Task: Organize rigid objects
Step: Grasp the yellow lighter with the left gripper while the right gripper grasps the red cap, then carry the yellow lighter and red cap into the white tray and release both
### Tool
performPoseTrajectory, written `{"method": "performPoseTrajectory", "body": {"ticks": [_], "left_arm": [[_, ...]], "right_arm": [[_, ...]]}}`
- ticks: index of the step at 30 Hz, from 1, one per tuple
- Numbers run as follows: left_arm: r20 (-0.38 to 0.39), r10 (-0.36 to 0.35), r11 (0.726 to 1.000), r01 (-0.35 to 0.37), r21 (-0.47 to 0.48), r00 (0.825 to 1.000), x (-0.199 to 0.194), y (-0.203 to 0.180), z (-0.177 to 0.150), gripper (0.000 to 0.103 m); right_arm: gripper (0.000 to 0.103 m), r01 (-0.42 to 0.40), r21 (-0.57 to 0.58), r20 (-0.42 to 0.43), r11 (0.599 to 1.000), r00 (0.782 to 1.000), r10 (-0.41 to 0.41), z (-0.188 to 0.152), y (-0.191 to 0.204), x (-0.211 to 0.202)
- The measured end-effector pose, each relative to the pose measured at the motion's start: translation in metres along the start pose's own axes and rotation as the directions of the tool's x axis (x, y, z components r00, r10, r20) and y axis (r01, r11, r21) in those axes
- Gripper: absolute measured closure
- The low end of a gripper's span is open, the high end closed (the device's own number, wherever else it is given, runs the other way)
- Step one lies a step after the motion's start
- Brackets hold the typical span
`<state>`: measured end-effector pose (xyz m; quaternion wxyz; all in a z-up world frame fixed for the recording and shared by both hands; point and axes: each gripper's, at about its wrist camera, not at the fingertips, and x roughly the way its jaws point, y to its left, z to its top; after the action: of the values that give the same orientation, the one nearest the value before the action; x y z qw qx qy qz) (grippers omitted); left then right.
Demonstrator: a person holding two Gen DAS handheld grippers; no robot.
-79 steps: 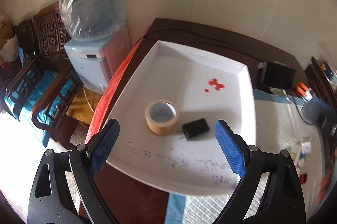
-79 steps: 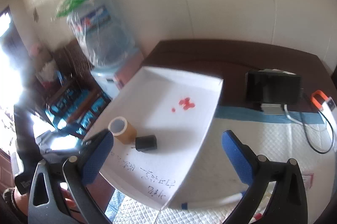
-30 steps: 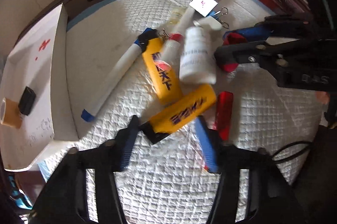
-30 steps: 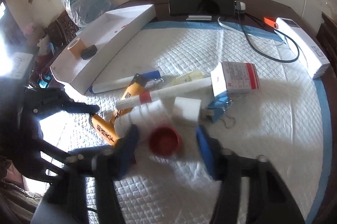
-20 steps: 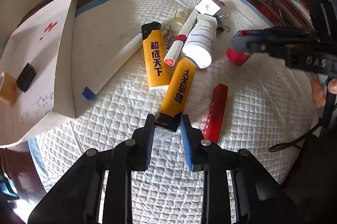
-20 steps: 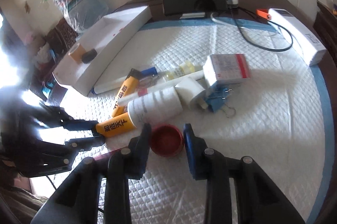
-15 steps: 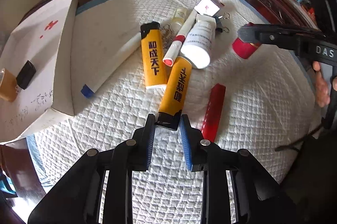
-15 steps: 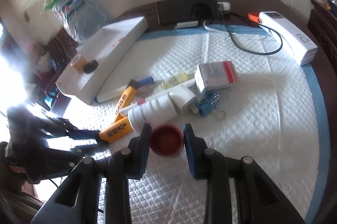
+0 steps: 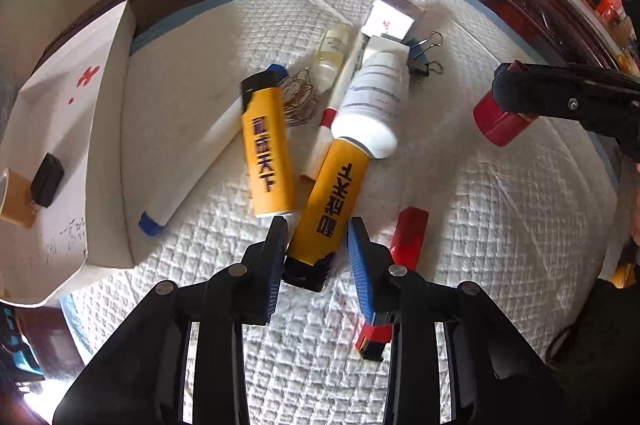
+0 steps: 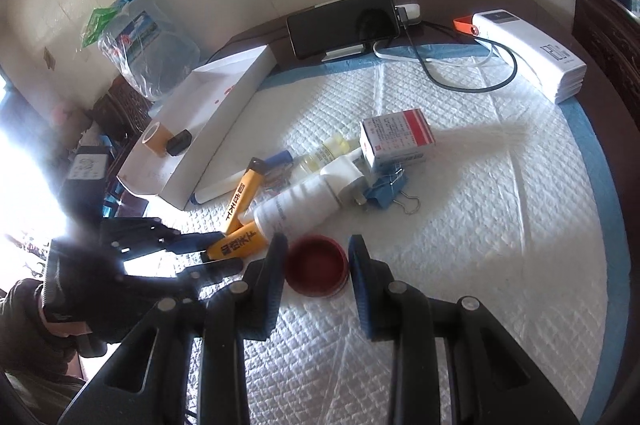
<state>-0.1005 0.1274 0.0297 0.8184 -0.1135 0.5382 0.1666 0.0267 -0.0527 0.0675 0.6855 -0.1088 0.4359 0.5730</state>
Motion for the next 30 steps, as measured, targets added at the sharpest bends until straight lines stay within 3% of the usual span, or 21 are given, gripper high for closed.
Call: {"method": "performPoseTrajectory", "body": {"ticks": [5, 11, 17, 21, 24, 27, 30], "left_arm": [[0.029, -0.034, 0.998, 0.035, -0.048, 0.999, -0.008, 0.006, -0.007, 0.082], [0.121, -0.016, 0.987, 0.035, -0.159, 0.993, -0.045, 0.031, -0.014, 0.082], [0.274, 0.065, 0.97, 0.004, -0.245, 0.96, -0.119, 0.059, -0.015, 0.082], [0.364, 0.159, 0.956, -0.051, -0.288, 0.918, -0.182, 0.081, -0.009, 0.082], [0.418, 0.243, 0.933, -0.094, -0.347, 0.875, -0.235, 0.11, -0.004, 0.082], [0.463, 0.335, 0.898, -0.13, -0.421, 0.821, -0.292, 0.139, -0.002, 0.082], [0.502, 0.426, 0.868, -0.183, -0.462, 0.752, -0.348, 0.155, -0.006, 0.082]], "right_arm": [[0.072, -0.014, -0.034, 0.035, 0.999, 0.999, 0.016, 0.007, 0.009, -0.015], [0.073, -0.029, -0.115, 0.187, 0.993, 0.981, 0.051, 0.036, 0.036, -0.062], [0.073, -0.05, -0.165, 0.31, 0.985, 0.946, 0.1, 0.065, 0.058, -0.096], [0.074, -0.078, -0.2, 0.392, 0.977, 0.907, 0.153, 0.093, 0.074, -0.122], [0.074, -0.115, -0.231, 0.448, 0.966, 0.869, 0.211, 0.121, 0.09, -0.144], [0.074, -0.139, -0.273, 0.5, 0.952, 0.825, 0.264, 0.147, 0.112, -0.167], [0.074, -0.137, -0.322, 0.549, 0.937, 0.779, 0.303, 0.162, 0.136, -0.188]]}}
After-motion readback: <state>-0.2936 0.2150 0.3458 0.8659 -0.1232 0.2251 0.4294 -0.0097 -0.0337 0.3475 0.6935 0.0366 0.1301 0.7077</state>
